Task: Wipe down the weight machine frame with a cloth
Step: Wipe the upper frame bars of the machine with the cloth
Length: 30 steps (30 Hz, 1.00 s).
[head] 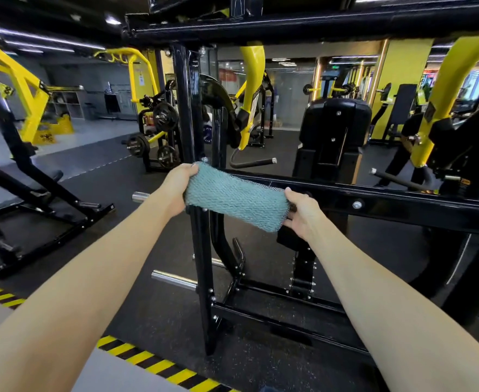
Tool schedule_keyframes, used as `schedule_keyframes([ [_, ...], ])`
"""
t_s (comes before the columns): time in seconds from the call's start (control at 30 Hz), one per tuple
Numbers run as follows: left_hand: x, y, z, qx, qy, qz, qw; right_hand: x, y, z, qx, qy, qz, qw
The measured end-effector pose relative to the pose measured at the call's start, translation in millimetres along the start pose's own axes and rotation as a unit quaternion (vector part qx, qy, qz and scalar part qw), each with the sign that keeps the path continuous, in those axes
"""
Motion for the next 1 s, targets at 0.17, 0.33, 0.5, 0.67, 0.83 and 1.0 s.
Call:
schedule_keyframes([
  [0.17, 4.5, -6.4, 24.3, 0.024, 0.027, 0.013, 0.999, -15.0, 1.2, -20.3, -0.038, -0.035, -0.05, 0.997],
  [0.33, -5.4, -10.1, 17.5, -0.033, 0.012, 0.018, 0.999, -11.5, -7.6, -53.1, 0.109, -0.145, 0.001, 0.983],
  [0.5, -15.2, 8.8, 19.6, -0.138, -0.018, -0.001, 0.99, -14.5, -5.7, -67.5, 0.157, -0.23, -0.023, 0.96],
  [0.67, -18.7, 14.2, 26.4, -0.193, -0.034, 0.013, 0.98, -13.5, -0.6, -67.4, 0.059, -0.262, -0.077, 0.96],
  [0.83, -20.6, 7.5, 27.5, -0.213, -0.042, -0.011, 0.976, -14.0, -1.8, -69.9, 0.043, -0.189, -0.06, 0.979],
  [1.0, -18.9, 1.8, 39.0, -0.177, -0.03, -0.035, 0.983, -16.3, -1.0, -54.2, 0.017, -0.102, -0.108, 0.989],
])
Point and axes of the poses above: each hand's wrist, its own x-axis away from the middle knuckle, its own y-axis out of the back of the hand, z = x × y, the point moved 2 cm from there along -x, towards the middle knuckle, and after that the axes turned 4 degrees about -y, right-handed, at the moved point
